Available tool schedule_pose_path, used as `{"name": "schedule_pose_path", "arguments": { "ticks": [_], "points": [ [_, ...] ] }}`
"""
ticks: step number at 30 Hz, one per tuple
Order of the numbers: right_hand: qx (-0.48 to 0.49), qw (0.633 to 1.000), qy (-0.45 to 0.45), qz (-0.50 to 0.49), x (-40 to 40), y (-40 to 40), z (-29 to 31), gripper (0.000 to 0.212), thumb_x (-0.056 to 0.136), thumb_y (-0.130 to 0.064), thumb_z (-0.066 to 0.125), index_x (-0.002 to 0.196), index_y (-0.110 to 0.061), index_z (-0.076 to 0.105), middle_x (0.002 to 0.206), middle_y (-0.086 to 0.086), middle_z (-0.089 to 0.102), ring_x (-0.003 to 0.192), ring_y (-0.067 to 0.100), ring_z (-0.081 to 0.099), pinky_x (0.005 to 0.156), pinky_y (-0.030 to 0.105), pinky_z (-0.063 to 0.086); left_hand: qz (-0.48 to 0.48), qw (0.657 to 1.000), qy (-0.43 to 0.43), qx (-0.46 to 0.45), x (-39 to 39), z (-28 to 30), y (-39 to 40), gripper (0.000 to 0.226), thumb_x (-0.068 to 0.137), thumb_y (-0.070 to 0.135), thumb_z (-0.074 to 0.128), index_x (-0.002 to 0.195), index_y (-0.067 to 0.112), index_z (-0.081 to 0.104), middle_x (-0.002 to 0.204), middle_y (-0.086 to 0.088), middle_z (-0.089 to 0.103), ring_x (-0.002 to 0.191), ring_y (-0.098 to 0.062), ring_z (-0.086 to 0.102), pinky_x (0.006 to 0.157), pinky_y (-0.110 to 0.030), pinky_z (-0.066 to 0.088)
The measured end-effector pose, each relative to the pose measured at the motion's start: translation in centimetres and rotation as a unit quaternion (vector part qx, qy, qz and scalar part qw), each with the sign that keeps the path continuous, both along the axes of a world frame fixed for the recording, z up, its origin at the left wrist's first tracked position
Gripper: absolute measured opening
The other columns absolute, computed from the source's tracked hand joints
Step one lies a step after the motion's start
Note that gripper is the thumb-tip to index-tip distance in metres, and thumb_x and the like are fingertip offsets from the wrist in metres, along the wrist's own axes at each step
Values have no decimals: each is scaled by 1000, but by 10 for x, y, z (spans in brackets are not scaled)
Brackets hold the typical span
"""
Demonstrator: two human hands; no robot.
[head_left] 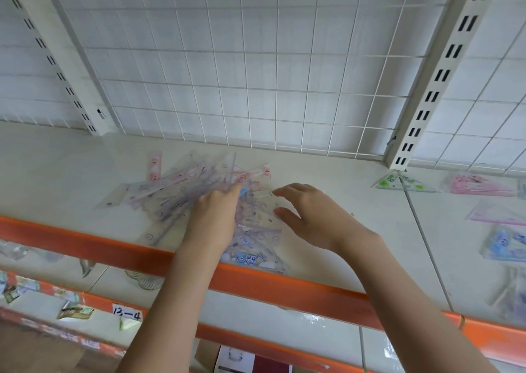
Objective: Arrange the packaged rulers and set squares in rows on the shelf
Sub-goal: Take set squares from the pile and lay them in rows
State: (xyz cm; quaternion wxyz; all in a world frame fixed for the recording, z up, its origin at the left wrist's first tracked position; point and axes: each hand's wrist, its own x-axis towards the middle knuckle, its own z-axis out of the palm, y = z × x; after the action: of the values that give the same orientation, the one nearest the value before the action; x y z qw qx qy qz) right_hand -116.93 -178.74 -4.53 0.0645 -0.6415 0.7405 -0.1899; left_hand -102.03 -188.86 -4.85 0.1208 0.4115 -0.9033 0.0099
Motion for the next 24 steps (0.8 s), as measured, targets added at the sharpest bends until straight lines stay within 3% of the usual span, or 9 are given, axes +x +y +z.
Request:
{"name": "schedule_pose_path", "arguments": {
  "ticks": [5,8,12,16,18,20,22,24],
  "points": [
    [10,999,-7,38,22,-8,1,48,97,-40,45,137,-14,45,138,4,50,127,21,43,101,26,32,-5,1000,23,-11,-1,1,5,60,87,-8,38,140,17,32,103,-12,64,98,-32,61,71,-35,45],
    [34,998,-13,51,30,-11,0,49,95,-37,49,138,-14,43,139,4,48,129,20,41,102,26,32,-12,995,90,-34,6,3,5,56,86,-9,40,137,15,39,96,-11,65,87,-30,62,64,-32,40],
    [63,997,-11,41,29,-10,-6,42,95,-35,49,127,-8,50,127,7,55,117,27,51,96,37,41,-48,974,210,-75,11,5,-2,56,69,-24,52,119,0,57,81,-19,65,69,-36,62,58,-38,48],
    [32,998,19,53,27,-10,-15,24,96,-24,46,105,-5,58,106,7,60,102,29,56,84,40,45,-38,954,288,-77,9,12,-1,56,68,-27,53,119,-3,57,101,-22,60,87,-39,61,73,-40,50],
    [11,998,34,61,26,-9,-17,20,96,-19,46,102,-6,59,102,8,62,99,31,57,82,40,45,-49,943,316,-86,10,13,-2,49,71,-25,52,113,-3,61,100,-21,58,84,-38,61,73,-40,52],
    [-12,997,41,65,25,-7,-17,22,95,-14,46,110,-7,61,108,9,63,102,31,57,86,38,45,-55,934,341,-89,11,12,-3,43,72,-24,49,105,-1,66,97,-19,56,80,-31,60,75,-32,51],
    [-35,997,40,59,23,-4,-17,24,95,-10,47,113,-6,62,111,11,63,104,32,56,89,38,45,-52,923,374,-74,12,12,-3,38,75,-22,48,98,0,69,97,-16,56,81,-12,53,78,-8,41],
    [-46,997,33,45,22,-1,-15,24,97,-12,46,109,-2,64,111,13,64,105,34,56,90,39,44,-48,912,405,-49,12,15,2,33,76,-20,49,90,2,70,99,-15,56,85,4,43,80,4,31]
  ]
}}
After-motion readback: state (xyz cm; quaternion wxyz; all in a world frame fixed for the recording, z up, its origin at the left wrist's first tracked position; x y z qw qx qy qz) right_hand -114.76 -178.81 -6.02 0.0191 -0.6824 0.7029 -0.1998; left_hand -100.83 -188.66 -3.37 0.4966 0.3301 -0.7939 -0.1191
